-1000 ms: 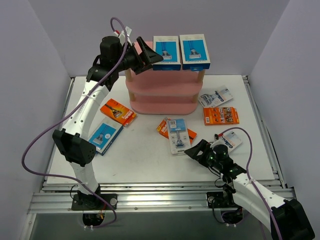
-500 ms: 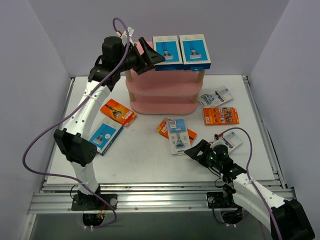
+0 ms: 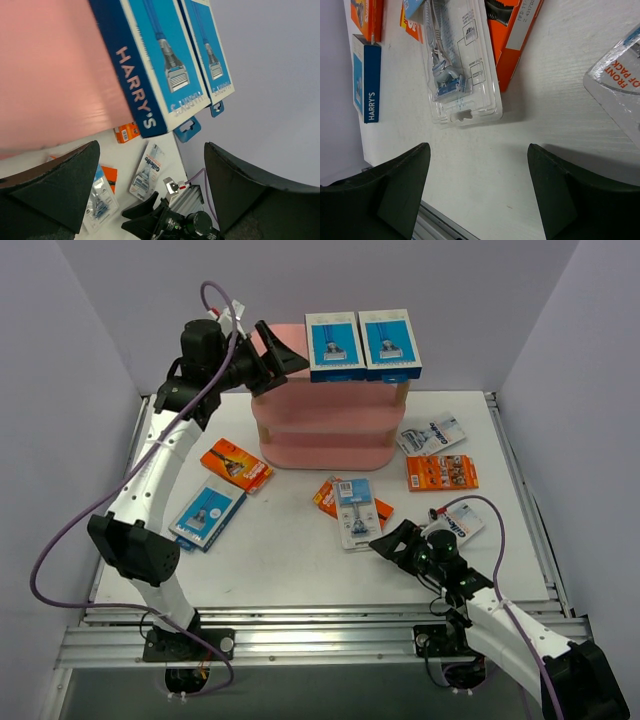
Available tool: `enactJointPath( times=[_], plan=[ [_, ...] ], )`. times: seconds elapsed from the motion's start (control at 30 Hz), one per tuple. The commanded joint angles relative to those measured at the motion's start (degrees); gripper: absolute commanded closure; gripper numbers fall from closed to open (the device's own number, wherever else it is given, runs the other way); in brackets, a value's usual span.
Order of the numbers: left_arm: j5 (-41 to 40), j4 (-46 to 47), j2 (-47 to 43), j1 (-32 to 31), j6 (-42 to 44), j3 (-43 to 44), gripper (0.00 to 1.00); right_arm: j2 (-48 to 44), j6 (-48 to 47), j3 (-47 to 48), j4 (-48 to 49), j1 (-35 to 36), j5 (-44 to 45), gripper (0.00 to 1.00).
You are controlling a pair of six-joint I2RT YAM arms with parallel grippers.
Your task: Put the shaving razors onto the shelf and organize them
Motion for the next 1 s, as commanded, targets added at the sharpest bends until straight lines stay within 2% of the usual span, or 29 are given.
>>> enactJointPath(
  times=[0.0,0.17,0.3,0.37,0.43,0.47,0.53,0.57,0.6,0.73,0.97],
  plan=[
    [-2.3,-1.9,-7.9,3.3,3.5,-3.1,0.06,-0.7,-2.1,0.1,-1.6,-0.5,-0.2,0.26],
    [-5.0,-3.2,-18.8,6.6,6.8,-15.4,0.06,-1.8,-3.6,2.2,-5.5,-0.5,-0.1,0.26],
    [-2.4,-2.9,-26.1,12.0,9.2,-25.9,0.06,-3.7,-5.9,4.9,-10.5,-0.4,1.4,0.28],
    [-0.2,-2.6,-29.9,16.2,9.7,-30.3,0.01,-4.4,-7.5,7.8,-15.1,-0.2,2.9,0.28],
    [2.3,-4.0,-33.4,20.7,11.5,-35.4,0.20,-5.1,-9.5,10.6,-18.7,-0.3,4.0,0.28],
    [2.8,-4.8,-34.4,21.9,12.3,-36.8,0.21,-5.1,-9.8,11.2,-19.6,-0.1,4.1,0.28],
    [1.0,-7.3,-37.5,22.8,15.6,-40.2,0.18,-5.5,-9.9,12.4,-20.9,-0.1,4.2,0.28],
    [-0.8,-8.0,-38.5,22.7,16.6,-41.4,0.08,-5.5,-9.7,12.6,-20.9,0.0,3.8,0.28],
    [-3.3,-8.5,-40.6,22.8,17.5,-44.1,0.03,-5.4,-9.2,12.7,-20.9,0.0,3.5,0.28],
    [-8.9,-9.6,-43.0,23.1,19.6,-49.6,0.06,-5.3,-7.7,13.2,-20.5,0.6,3.4,0.29],
    [-13.3,-9.3,-40.1,25.0,19.8,-55.8,0.06,-5.3,-5.2,12.6,-17.3,2.9,4.2,0.29]
  ],
)
